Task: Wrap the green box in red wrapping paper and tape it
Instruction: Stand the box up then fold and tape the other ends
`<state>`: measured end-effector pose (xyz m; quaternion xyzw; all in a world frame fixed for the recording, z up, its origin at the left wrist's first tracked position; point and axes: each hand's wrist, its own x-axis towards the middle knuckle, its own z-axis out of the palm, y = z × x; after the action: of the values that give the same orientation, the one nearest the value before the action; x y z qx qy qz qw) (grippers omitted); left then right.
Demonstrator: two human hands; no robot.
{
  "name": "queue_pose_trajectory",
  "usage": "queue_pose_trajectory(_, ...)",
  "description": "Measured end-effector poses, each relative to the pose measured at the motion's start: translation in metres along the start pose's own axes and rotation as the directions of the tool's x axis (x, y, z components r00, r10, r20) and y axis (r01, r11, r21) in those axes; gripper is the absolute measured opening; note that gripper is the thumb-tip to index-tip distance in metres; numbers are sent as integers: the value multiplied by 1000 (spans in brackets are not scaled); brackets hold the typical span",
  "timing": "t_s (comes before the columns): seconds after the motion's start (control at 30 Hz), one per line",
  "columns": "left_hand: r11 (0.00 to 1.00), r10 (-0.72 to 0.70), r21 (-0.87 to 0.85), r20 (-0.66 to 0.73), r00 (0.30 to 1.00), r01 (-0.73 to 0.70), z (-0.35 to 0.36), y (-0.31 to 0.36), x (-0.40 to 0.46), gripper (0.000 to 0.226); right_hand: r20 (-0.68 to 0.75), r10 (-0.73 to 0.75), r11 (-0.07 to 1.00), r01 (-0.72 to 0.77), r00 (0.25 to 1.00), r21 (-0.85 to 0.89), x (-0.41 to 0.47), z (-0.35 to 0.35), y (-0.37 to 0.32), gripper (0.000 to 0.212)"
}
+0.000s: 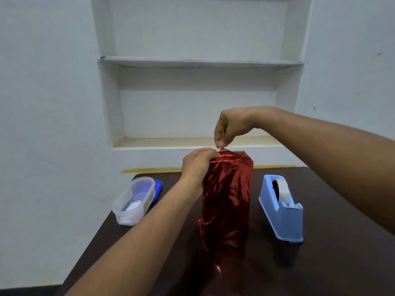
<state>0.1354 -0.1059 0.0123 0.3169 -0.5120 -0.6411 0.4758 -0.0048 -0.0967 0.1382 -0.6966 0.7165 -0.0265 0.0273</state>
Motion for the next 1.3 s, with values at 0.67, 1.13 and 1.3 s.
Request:
queue_pose_trajectory(0.67, 996, -31, 91, 61, 998, 25, -9, -2, 13, 23, -37, 336, 871, -295, 941, 393, -8, 32, 4, 62)
queue_pose_trajectory(1.13, 964, -146, 211, -99, 984, 164, 1, 13, 39, 38, -36, 427, 232, -71, 904, 970, -12, 82, 17, 35)
queue_pose_trajectory(1.3, 964, -131, 218, -119, 984, 155, 2, 13, 40, 50, -111, 507, 290, -48, 855, 956, -11, 87, 11, 24)
